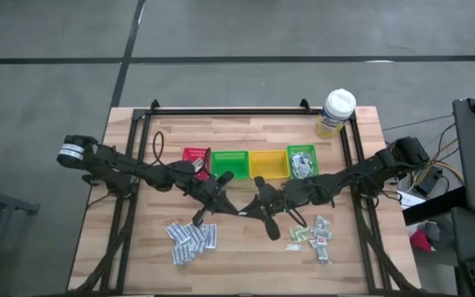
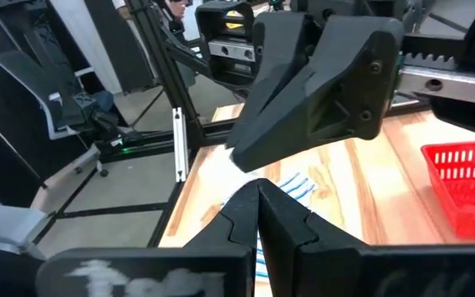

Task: Pick & Place First Aid Supplies
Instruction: Put the green bandage into the red bin

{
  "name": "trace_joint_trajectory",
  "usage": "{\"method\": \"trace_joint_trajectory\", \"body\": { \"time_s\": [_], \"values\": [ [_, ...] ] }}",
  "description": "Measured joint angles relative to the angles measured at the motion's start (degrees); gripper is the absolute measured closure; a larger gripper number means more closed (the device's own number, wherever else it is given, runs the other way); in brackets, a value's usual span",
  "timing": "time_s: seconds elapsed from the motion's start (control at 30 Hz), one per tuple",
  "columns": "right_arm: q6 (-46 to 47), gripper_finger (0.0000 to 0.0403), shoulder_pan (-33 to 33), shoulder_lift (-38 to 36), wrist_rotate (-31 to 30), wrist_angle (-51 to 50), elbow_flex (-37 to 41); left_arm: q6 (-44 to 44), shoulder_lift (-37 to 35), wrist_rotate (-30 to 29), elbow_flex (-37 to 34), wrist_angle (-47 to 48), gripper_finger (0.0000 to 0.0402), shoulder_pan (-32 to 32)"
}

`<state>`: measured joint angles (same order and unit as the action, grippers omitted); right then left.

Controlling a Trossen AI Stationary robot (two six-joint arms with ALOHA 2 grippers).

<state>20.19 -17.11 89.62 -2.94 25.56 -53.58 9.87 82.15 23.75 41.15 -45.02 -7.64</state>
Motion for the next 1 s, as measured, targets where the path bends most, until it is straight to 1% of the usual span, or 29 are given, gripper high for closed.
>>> {"method": "trace_joint_trajectory", "body": {
  "time_s": [0.33, 0.77, 0.83, 0.9, 0.93, 1.0],
  "values": [
    [0.8, 0.0390, -1.0, 0.0, 0.4, 0.1, 0.0, 0.1, 0.0, -0.7, -0.1, 0.2, 0.0401, 0.5],
    [-0.1, 0.0335, -1.0, 0.0, 0.4, -0.5, 0.0, 0.6, -0.1, -0.7, -0.1, 0.4, 0.0401, 0.4],
    [0.1, 0.0328, -1.1, 0.0, 0.4, -2.3, 0.0, 0.7, -0.7, -0.7, -0.1, 2.5, 0.0401, 0.3],
    [0.5, 0.0322, -1.2, 0.0, 0.4, -4.6, 0.0, 1.1, -1.5, -0.7, -0.1, 7.0, 0.0401, 0.0],
    [0.6, 0.0320, -1.4, 0.0, 0.4, -5.9, 0.0, 1.1, -2.1, -0.8, -0.1, 10.3, 0.0401, 0.0],
    [0.6, 0.0316, -1.6, 0.0, 0.4, -8.1, 0.0, 1.3, -3.4, -3.7, -0.1, 19.3, 0.0401, -0.1]
  ]
}}
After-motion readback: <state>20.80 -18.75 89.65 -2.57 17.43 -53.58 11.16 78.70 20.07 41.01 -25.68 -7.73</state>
